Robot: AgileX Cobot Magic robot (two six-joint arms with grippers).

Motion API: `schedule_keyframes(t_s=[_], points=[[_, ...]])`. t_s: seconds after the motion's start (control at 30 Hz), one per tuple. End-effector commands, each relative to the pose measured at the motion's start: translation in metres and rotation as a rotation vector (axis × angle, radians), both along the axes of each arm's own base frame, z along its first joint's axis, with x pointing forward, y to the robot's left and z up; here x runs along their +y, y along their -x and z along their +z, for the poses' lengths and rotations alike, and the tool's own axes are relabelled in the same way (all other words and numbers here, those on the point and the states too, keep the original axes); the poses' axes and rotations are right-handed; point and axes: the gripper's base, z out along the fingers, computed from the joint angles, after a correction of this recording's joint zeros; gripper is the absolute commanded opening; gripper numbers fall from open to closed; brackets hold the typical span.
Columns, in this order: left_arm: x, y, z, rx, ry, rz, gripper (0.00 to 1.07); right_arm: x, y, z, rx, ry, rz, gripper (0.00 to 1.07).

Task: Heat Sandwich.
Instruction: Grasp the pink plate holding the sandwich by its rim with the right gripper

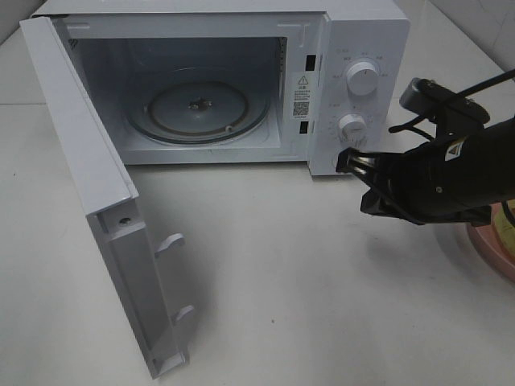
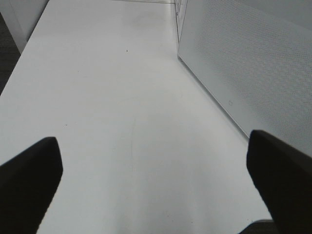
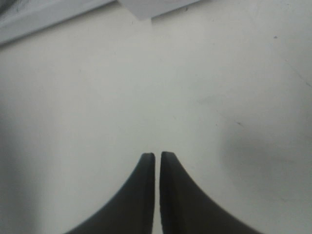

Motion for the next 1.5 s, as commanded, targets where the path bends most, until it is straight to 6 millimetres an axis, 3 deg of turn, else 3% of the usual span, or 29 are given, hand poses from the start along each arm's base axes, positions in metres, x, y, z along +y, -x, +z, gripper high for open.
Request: schedule_keyframes(t_s=[0.03, 0.27, 0.57, 0.7, 0.73, 0.83, 0.87, 0.9, 1.0, 1.5], points=[[0.000, 0.003, 0.000, -0.028, 0.005, 0.004, 0.98, -0.002, 0.010, 0.001, 0.037, 0.112, 0.184, 0.09], [0.000, 0.003, 0.000, -0.028, 0.005, 0.004, 0.98, -0.005, 0.021, 0.000, 0.109, 0.182, 0.327, 0.12], [0.000, 0.003, 0.000, -0.028, 0.005, 0.004, 0.98, -0.007, 0.023, 0.013, 0.206, 0.262, 0.420, 0.30], [0.000, 0.003, 0.000, -0.028, 0.005, 0.004, 0.98, -0.007, 0.015, 0.031, 0.229, 0.316, 0.451, 0.51], [0.000, 0.003, 0.000, -0.028, 0.005, 0.004, 0.98, -0.007, 0.015, 0.031, 0.229, 0.316, 0.451, 0.51], [0.000, 0.003, 0.000, -0.028, 0.005, 0.004, 0.98, -0.008, 0.012, 0.036, 0.226, 0.349, 0.468, 0.65], [0.000, 0.003, 0.000, -0.028, 0.005, 0.004, 0.98, -0.010, 0.010, 0.038, 0.218, 0.377, 0.476, 0.76], [0.000, 0.003, 0.000, -0.028, 0.005, 0.004, 0.98, -0.010, 0.010, 0.038, 0.218, 0.377, 0.476, 0.76], [0.000, 0.003, 0.000, -0.028, 0.005, 0.004, 0.98, -0.022, 0.006, 0.040, 0.236, 0.394, 0.441, 0.90], [0.000, 0.003, 0.000, -0.028, 0.005, 0.004, 0.98, -0.075, -0.004, 0.038, 0.315, 0.414, 0.268, 0.88]])
